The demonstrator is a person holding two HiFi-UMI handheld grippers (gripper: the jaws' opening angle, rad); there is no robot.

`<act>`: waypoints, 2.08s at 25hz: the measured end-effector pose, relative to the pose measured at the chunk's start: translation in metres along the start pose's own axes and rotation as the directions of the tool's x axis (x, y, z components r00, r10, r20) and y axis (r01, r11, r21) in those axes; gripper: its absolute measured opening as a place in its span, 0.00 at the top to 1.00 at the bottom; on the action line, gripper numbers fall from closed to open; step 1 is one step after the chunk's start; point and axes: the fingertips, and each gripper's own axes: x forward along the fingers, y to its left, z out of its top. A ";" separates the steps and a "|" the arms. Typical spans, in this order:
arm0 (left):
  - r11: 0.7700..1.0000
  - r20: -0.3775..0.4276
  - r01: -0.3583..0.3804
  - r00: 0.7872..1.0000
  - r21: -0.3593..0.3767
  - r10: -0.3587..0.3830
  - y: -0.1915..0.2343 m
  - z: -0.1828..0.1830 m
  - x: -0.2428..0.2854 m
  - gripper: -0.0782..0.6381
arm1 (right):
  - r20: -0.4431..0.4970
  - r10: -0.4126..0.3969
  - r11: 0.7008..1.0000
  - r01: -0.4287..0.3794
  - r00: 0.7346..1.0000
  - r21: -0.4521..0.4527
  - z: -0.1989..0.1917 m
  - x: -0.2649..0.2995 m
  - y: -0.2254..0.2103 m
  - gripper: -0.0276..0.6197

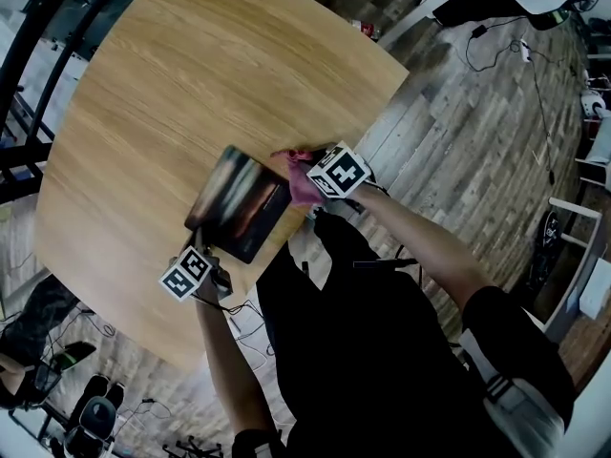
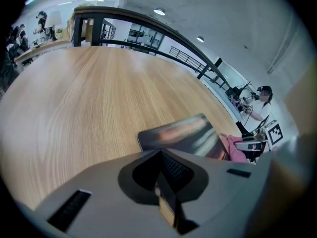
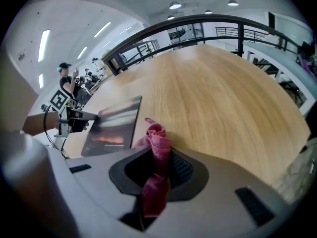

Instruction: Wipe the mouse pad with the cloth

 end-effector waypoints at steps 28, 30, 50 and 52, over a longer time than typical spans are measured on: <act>0.985 0.569 -0.031 0.813 -0.170 0.124 -0.055 0.012 -0.166 0.86 | 0.415 0.194 0.966 -0.100 0.889 -0.237 0.114 -0.128 0.099 0.86; 0.985 0.603 -0.070 0.783 -0.159 0.153 -0.061 0.006 -0.186 0.86 | 0.440 0.225 0.960 -0.120 0.869 -0.253 0.121 -0.135 0.117 0.86; 0.958 0.860 -0.286 0.492 0.015 0.133 -0.132 -0.008 -0.361 0.86 | 0.602 0.277 0.948 -0.112 0.749 -0.297 0.099 -0.222 0.242 0.86; 0.954 0.862 -0.297 0.491 0.031 0.125 -0.136 -0.012 -0.367 0.86 | 0.606 0.281 0.947 -0.111 0.744 -0.303 0.089 -0.225 0.250 0.86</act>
